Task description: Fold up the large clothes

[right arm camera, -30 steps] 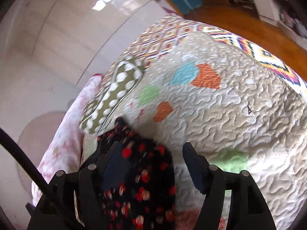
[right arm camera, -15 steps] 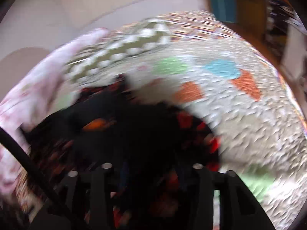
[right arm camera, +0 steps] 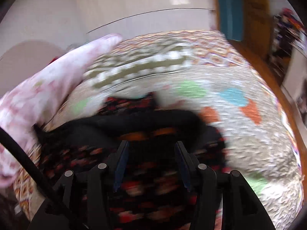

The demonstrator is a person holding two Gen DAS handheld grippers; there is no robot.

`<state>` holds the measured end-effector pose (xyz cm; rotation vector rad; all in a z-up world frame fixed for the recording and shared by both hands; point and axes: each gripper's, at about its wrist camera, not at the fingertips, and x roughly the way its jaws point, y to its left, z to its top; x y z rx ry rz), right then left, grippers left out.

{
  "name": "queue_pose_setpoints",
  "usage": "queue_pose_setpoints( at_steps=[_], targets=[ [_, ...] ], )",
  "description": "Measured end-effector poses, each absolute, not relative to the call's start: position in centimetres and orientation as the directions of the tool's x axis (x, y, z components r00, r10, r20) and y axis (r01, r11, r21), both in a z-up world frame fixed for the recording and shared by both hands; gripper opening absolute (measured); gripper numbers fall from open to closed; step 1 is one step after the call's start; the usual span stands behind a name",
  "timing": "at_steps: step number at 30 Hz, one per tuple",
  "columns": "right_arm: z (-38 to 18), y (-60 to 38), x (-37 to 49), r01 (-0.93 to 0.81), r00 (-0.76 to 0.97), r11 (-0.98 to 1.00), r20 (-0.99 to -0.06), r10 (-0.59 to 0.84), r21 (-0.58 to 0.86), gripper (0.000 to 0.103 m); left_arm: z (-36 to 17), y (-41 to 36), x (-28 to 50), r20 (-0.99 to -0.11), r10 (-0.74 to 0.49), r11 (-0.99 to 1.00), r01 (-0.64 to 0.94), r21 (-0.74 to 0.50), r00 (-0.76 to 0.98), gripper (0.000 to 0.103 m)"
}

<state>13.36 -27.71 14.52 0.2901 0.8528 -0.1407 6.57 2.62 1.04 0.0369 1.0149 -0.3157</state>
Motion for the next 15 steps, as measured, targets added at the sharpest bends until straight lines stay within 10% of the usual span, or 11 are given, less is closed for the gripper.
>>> queue_pose_setpoints(
  at_steps=[8,15],
  targets=[
    [12.3,-10.6,18.9,-0.078,0.525,0.982,-0.831,0.186,0.171,0.051,4.7,7.0,3.5,-0.714,-0.323,0.945,0.25,-0.21,0.621,0.103],
    [9.1,-0.8,27.4,-0.154,0.463,0.988,-0.883,0.075,0.004,0.048,7.4,12.3,3.7,-0.609,-0.21,0.976,0.135,-0.168,0.765,0.103]
  ],
)
